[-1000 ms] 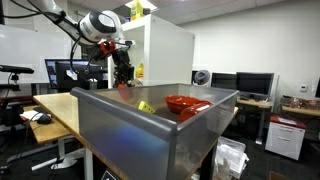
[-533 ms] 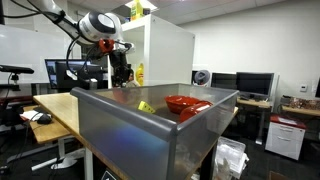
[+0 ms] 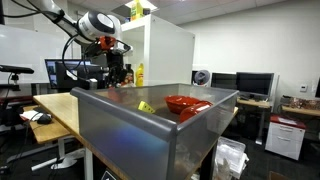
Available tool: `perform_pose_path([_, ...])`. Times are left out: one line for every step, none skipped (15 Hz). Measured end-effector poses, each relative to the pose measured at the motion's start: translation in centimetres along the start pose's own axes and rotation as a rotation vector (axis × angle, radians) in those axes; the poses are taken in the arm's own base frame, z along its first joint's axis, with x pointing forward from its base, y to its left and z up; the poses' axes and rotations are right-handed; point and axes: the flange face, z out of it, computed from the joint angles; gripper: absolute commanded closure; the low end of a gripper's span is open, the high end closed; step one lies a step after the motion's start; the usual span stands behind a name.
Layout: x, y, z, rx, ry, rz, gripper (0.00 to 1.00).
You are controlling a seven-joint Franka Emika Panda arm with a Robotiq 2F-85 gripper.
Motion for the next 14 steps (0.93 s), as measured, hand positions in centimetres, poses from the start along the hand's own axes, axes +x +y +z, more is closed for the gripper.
perform_pose_path([-0.2,-0.1,0.0,-0.001,-0.014,-0.02,1.0])
perform_pose_path([-0.4,-0.2,0.1,-0.001,-0.035,-0.043,1.0])
perform_pose_path([-0.7,-0.4,0.3,-0.002,-0.06,-0.072,1.0])
perform_pose_path([-0.8,-0.5,0.3,-0.002,-0.072,-0.086,1.0])
perform_pose_path([-0.9,-0.5,0.4,-0.001,-0.081,-0.099,0.99])
perform_pose_path([-1.0,-0.6,0.4,-0.001,-0.093,-0.112,0.99])
perform_pose_path([-1.1,-0.7,0.4,-0.001,-0.098,-0.118,0.96])
perform_pose_path([-1.1,-0.7,0.4,-0.002,-0.098,-0.12,0.73])
perform_pose_path([-1.0,-0.7,0.2,-0.002,-0.094,-0.12,0.71])
perform_pose_path([-1.0,-0.6,-0.2,-0.004,-0.086,-0.117,0.71])
perform_pose_path([-0.9,-0.3,-0.9,-0.005,-0.072,-0.112,0.67])
perform_pose_path([-0.8,0.0,-1.6,-0.006,-0.057,-0.105,0.63])
perform_pose_path([-0.8,0.4,-2.4,-0.004,-0.039,-0.096,0.57])
perform_pose_path([-0.8,0.7,-3.2,-0.001,-0.022,-0.086,0.51])
